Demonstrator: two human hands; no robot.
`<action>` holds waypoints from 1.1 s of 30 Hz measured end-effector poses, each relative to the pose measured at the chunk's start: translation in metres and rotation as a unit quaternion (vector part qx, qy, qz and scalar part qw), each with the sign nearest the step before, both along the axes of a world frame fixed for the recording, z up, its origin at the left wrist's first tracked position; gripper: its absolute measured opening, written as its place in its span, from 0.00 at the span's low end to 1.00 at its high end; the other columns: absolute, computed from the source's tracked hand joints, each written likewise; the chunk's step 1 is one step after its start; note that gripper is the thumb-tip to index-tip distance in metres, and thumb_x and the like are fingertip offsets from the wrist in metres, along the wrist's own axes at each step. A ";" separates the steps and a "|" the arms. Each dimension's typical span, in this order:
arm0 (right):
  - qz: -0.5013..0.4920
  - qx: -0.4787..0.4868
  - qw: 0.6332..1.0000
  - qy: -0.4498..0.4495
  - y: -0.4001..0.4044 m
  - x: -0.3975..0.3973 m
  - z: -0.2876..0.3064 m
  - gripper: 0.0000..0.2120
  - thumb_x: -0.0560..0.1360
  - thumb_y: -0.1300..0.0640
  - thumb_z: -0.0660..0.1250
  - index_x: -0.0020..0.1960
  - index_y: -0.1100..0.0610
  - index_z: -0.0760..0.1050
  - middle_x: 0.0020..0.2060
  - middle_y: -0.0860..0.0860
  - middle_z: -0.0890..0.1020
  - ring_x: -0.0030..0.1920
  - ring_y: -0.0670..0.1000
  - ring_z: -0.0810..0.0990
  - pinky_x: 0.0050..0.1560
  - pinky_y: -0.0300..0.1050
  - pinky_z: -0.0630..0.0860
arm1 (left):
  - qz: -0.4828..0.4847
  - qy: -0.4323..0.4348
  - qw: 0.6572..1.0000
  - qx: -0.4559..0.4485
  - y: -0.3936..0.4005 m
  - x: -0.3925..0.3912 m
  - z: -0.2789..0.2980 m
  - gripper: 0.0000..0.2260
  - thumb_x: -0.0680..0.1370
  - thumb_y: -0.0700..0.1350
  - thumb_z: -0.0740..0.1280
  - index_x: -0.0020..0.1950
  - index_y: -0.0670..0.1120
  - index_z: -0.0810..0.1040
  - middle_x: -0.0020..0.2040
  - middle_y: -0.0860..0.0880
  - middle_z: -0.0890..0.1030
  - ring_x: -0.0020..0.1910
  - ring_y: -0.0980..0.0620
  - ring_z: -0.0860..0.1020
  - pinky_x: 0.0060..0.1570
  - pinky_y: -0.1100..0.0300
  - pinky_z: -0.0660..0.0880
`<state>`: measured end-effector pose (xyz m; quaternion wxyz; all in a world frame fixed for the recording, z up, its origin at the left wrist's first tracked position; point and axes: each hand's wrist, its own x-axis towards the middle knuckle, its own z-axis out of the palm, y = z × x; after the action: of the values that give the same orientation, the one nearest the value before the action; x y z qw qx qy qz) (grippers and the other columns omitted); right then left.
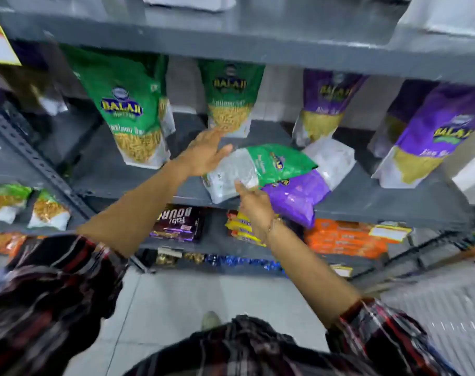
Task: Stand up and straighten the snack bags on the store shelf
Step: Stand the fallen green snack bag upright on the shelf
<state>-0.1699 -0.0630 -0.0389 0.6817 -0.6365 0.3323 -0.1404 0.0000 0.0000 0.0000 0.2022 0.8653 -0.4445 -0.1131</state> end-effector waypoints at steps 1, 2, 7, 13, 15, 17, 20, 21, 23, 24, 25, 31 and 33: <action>-0.007 0.058 0.998 0.009 0.003 0.010 -0.002 0.12 0.71 0.45 0.68 0.43 0.54 0.77 0.38 0.43 0.84 0.41 0.41 0.81 0.46 0.45 0.79 | 0.015 0.051 0.998 0.018 0.000 0.011 -0.007 0.39 0.74 0.72 0.47 0.74 0.44 0.60 0.71 0.36 0.66 0.69 0.34 0.65 0.66 0.44 0.63; -0.009 0.108 0.994 0.029 0.004 0.018 -0.001 0.12 0.72 0.45 0.67 0.47 0.54 0.77 0.44 0.48 0.84 0.44 0.46 0.82 0.47 0.48 0.79 | 0.026 0.092 0.994 0.046 0.003 0.019 -0.010 0.43 0.71 0.75 0.44 0.73 0.44 0.61 0.71 0.37 0.67 0.68 0.34 0.67 0.65 0.43 0.65; -0.058 0.245 0.968 0.004 -0.002 0.042 -0.008 0.21 0.72 0.48 0.69 0.61 0.56 0.74 0.57 0.54 0.80 0.59 0.55 0.78 0.60 0.51 0.73 | 0.030 0.190 0.974 0.121 0.004 0.038 -0.017 0.30 0.79 0.65 0.45 0.76 0.50 0.58 0.77 0.45 0.59 0.75 0.43 0.60 0.72 0.49 0.60; -0.086 0.255 0.962 0.043 -0.007 0.052 -0.008 0.26 0.68 0.46 0.73 0.60 0.58 0.72 0.57 0.55 0.80 0.57 0.56 0.79 0.53 0.52 0.78 | -0.038 0.432 0.890 0.140 0.000 0.063 -0.016 0.46 0.54 0.74 0.71 0.64 0.47 0.75 0.61 0.46 0.81 0.59 0.50 0.79 0.55 0.58 0.78; -0.099 0.254 0.961 0.043 -0.006 0.055 -0.012 0.20 0.69 0.52 0.73 0.57 0.59 0.73 0.54 0.56 0.81 0.56 0.58 0.80 0.57 0.57 0.77 | -0.048 0.450 0.879 0.152 -0.003 0.073 -0.016 0.41 0.58 0.69 0.73 0.62 0.46 0.76 0.59 0.46 0.82 0.58 0.50 0.80 0.52 0.61 0.79; -0.105 0.253 0.961 0.035 -0.004 0.055 -0.013 0.18 0.70 0.58 0.72 0.56 0.61 0.72 0.52 0.56 0.81 0.54 0.58 0.80 0.57 0.60 0.77 | -0.050 0.432 0.886 0.160 -0.003 0.080 -0.017 0.36 0.63 0.65 0.73 0.63 0.45 0.75 0.61 0.46 0.81 0.60 0.50 0.79 0.56 0.60 0.78; -0.105 0.239 0.965 0.008 0.002 0.053 -0.019 0.26 0.70 0.61 0.72 0.63 0.66 0.65 0.58 0.61 0.79 0.53 0.58 0.80 0.43 0.51 0.83 | -0.028 0.378 0.913 0.148 0.002 0.087 -0.020 0.36 0.64 0.61 0.76 0.65 0.45 0.73 0.64 0.46 0.78 0.62 0.50 0.77 0.62 0.56 0.73; -0.110 0.230 0.967 -0.007 0.004 0.052 -0.022 0.27 0.70 0.62 0.72 0.63 0.66 0.63 0.59 0.61 0.78 0.55 0.59 0.79 0.40 0.49 0.83 | -0.037 0.373 0.917 0.139 0.005 0.084 -0.014 0.33 0.65 0.60 0.75 0.64 0.45 0.73 0.63 0.47 0.78 0.62 0.50 0.76 0.63 0.56 0.72; -0.122 0.172 0.977 -0.032 0.009 0.049 -0.022 0.26 0.69 0.63 0.72 0.60 0.63 0.61 0.60 0.59 0.76 0.57 0.57 0.78 0.48 0.52 0.82 | -0.057 0.365 0.922 0.113 0.012 0.078 -0.004 0.30 0.66 0.57 0.76 0.64 0.47 0.74 0.61 0.50 0.80 0.62 0.52 0.76 0.64 0.56 0.71; -0.120 0.119 0.985 -0.039 0.011 0.046 -0.021 0.27 0.69 0.63 0.72 0.60 0.61 0.60 0.60 0.58 0.76 0.58 0.55 0.77 0.55 0.54 0.79 | -0.065 0.363 0.925 0.093 0.015 0.075 0.001 0.27 0.68 0.53 0.76 0.64 0.46 0.74 0.61 0.50 0.80 0.60 0.53 0.77 0.63 0.59 0.72; -0.116 0.068 0.990 -0.053 0.012 0.044 -0.020 0.27 0.69 0.64 0.72 0.60 0.61 0.59 0.60 0.57 0.76 0.59 0.54 0.76 0.60 0.53 0.76 | -0.068 0.363 0.926 0.077 0.018 0.072 0.007 0.24 0.70 0.46 0.75 0.64 0.45 0.74 0.61 0.50 0.79 0.58 0.55 0.77 0.59 0.64 0.72; 0.019 -0.167 0.982 -0.084 -0.033 0.057 -0.001 0.26 0.68 0.69 0.70 0.59 0.57 0.60 0.56 0.52 0.74 0.57 0.49 0.74 0.61 0.41 0.74 | -0.010 0.319 0.946 -0.051 0.020 0.078 0.007 0.31 0.59 0.39 0.81 0.60 0.42 0.76 0.59 0.45 0.81 0.59 0.48 0.79 0.62 0.48 0.75; 0.043 -0.220 0.972 -0.063 -0.056 0.071 0.004 0.26 0.68 0.71 0.69 0.60 0.61 0.61 0.53 0.52 0.75 0.55 0.51 0.75 0.58 0.40 0.75 | 0.048 0.293 0.947 -0.126 0.016 0.073 -0.007 0.33 0.56 0.41 0.82 0.58 0.47 0.75 0.58 0.47 0.81 0.58 0.49 0.79 0.61 0.47 0.76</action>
<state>-0.0991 -0.1188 -0.0349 0.5497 -0.7745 0.2221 -0.2207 0.0728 0.0160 -0.0070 0.4362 0.7815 -0.3346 -0.2950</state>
